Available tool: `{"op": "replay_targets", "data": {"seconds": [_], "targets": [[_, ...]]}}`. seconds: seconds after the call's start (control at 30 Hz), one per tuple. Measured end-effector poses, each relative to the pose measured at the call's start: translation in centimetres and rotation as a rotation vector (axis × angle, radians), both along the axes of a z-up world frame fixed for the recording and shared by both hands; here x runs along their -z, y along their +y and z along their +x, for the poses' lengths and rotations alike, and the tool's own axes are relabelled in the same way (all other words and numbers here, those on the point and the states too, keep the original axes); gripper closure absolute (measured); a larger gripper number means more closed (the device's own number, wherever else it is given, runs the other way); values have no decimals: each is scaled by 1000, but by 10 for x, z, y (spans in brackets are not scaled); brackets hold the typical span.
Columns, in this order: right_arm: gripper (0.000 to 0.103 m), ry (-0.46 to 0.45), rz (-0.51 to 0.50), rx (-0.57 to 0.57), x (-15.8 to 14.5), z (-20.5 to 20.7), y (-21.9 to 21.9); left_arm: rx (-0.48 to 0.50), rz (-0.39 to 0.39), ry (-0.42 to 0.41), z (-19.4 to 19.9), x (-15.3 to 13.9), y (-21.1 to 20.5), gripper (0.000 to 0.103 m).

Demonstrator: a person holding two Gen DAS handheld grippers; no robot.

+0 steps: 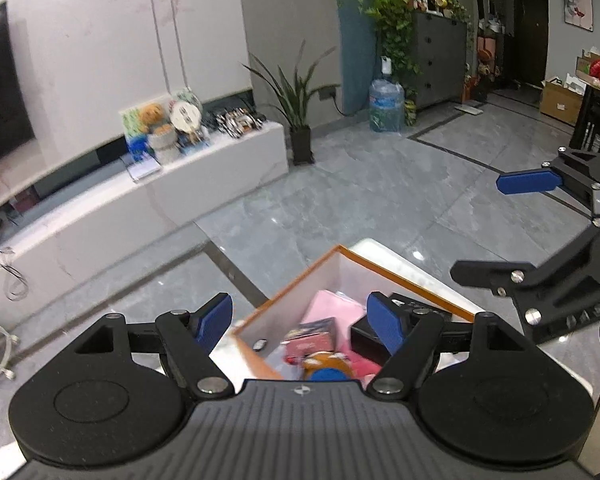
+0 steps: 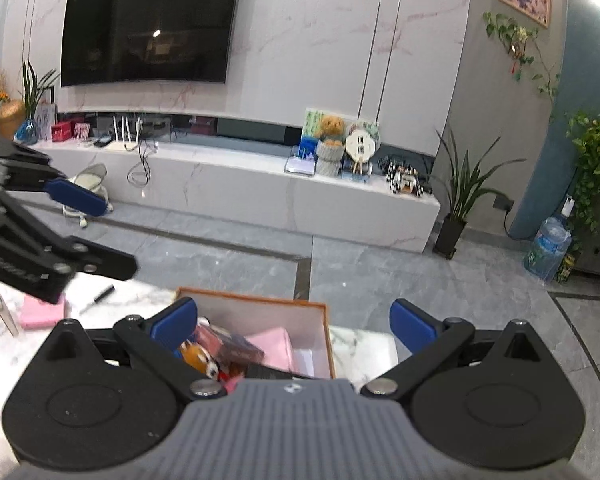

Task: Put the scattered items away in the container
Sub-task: 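Withdraw both open tools up out of the orange box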

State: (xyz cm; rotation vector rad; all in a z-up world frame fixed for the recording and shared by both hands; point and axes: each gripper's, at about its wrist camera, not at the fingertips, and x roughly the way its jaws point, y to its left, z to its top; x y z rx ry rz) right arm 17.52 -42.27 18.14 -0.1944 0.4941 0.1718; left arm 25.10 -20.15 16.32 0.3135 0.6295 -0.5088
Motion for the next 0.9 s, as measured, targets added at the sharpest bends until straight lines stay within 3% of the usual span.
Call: {"op": "replay_targets", "data": {"seconds": [0.2,0.43,0.57,0.73,0.9], "targets": [[0,-113,29,-15,-27,-12,34,-92,0,-128,-38,-43,53,15],[0,-347,110,-32,-67,-41,78,-214,-20,-310,-96,-90,113,14],[0,-486,208,-59,-84,-59,102,-289,-34,-420,-128,-108,140,8],[0,-547,250,-138,-81,-62,138,-367,-78,-447,-141,-93,170,7],[0,-504,235,-233,-59,-47,179,-449,-119,-353,-116,-46,202,7]]}}
